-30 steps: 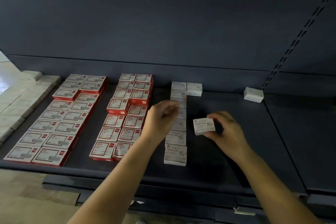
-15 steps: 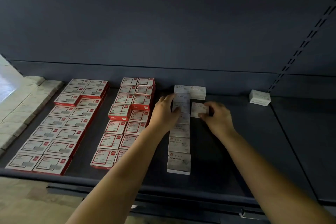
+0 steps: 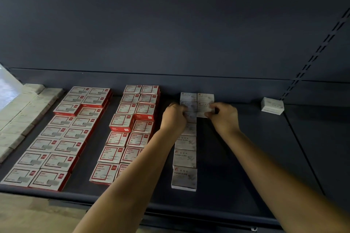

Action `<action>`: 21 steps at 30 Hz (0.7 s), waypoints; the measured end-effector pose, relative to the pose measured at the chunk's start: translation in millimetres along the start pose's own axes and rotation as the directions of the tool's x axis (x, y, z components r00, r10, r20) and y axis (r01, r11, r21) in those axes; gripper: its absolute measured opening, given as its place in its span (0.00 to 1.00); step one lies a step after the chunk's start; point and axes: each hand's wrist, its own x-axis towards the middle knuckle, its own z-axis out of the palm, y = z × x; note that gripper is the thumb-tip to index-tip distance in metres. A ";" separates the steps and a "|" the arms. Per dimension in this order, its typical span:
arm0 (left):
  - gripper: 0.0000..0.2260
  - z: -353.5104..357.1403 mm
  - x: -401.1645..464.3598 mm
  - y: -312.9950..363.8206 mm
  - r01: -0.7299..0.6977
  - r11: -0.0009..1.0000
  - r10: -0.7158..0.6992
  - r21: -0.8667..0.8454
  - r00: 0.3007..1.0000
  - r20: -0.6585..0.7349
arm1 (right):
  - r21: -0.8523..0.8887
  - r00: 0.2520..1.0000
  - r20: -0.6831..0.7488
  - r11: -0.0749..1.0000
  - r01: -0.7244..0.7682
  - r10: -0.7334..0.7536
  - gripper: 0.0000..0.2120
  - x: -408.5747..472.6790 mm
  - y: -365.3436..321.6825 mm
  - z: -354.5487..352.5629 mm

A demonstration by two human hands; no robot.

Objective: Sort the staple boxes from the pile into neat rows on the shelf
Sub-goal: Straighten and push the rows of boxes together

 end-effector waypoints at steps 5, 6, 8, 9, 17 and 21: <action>0.15 4.9 -1.7 -0.2 0.005 1.000 -0.005 0.025 1.000 0.005 | 0.005 0.997 0.066 1.000 0.028 -0.028 0.17 -6.3 -0.7 -3.3; 0.15 4.2 -2.4 0.0 0.007 1.000 -0.007 0.018 1.000 0.020 | 0.006 0.996 0.085 1.000 0.029 -0.030 0.18 -7.2 -0.6 -4.9; 0.15 3.7 -3.9 2.0 0.005 1.000 -0.005 0.009 0.999 0.036 | 0.002 0.994 0.104 0.999 0.033 -0.033 0.19 -7.3 -0.3 -5.6; 0.15 4.2 -5.3 3.4 0.001 1.000 -0.001 -0.003 0.999 0.039 | -0.009 0.994 0.097 0.999 0.043 -0.042 0.19 -6.9 0.2 -5.2; 0.11 10.6 -4.1 8.0 -0.009 1.000 0.009 0.001 1.000 0.027 | -0.118 0.977 0.177 0.983 0.144 -0.122 0.19 -3.6 5.2 -8.0; 0.12 11.1 -4.5 10.7 -0.034 0.994 0.029 0.102 0.998 0.054 | -0.131 0.944 0.312 0.980 0.152 -0.105 0.24 -5.2 4.1 -18.1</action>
